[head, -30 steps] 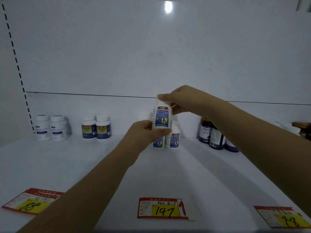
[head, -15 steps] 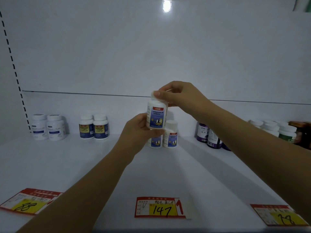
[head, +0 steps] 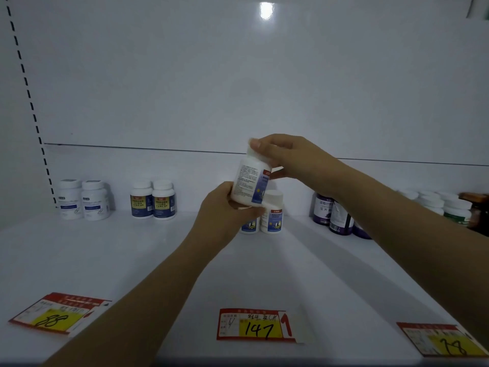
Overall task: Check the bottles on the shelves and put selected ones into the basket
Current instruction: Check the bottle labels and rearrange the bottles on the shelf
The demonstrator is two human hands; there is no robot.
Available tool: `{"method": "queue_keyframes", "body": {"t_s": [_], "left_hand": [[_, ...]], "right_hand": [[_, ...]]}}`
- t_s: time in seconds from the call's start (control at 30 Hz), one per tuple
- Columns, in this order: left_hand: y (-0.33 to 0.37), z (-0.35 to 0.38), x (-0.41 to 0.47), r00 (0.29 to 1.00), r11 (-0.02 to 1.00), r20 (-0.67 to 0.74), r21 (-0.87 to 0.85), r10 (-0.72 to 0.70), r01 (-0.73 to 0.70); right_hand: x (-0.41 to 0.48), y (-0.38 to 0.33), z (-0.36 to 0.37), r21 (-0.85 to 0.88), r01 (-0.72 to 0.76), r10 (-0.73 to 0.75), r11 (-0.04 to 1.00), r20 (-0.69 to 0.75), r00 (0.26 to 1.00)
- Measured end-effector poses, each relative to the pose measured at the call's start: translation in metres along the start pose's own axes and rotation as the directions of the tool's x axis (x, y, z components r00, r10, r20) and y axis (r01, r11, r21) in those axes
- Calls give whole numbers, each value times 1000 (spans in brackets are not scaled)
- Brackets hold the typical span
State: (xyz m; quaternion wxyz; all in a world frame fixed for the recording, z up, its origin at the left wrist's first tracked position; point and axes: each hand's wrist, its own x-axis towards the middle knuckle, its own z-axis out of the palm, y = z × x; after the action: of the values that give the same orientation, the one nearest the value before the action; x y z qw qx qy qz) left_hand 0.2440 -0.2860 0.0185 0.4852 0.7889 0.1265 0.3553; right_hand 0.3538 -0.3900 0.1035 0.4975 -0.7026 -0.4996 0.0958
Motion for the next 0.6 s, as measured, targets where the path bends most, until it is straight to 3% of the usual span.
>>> {"method": "queue_keyframes", "body": {"t_s": [0.07,0.23,0.33,0.47,0.6], "left_hand": [[2,2,-1,1000,999,5,28,-16,16],[3,-7,-4,978,984,188,-137,-87,114],[1,-7,-4,989,986,130,-139,-74,92],[2,2,-5,999,995,-45,-97,2,-7],[6,1,-6,999,986,29,-159,-40,44]], "right_hand": [[1,-3,-1,-53,-16,15,998,-8,1000],[-1,-3,-8,38,-48,46,998,61,997],[-3,-1,-6,72,-57,50,996,98,994],[-1,-3,0,-127,-22,22,992,-6,1000],[2,-2,-10,-53,-40,41,998,15,999]]}}
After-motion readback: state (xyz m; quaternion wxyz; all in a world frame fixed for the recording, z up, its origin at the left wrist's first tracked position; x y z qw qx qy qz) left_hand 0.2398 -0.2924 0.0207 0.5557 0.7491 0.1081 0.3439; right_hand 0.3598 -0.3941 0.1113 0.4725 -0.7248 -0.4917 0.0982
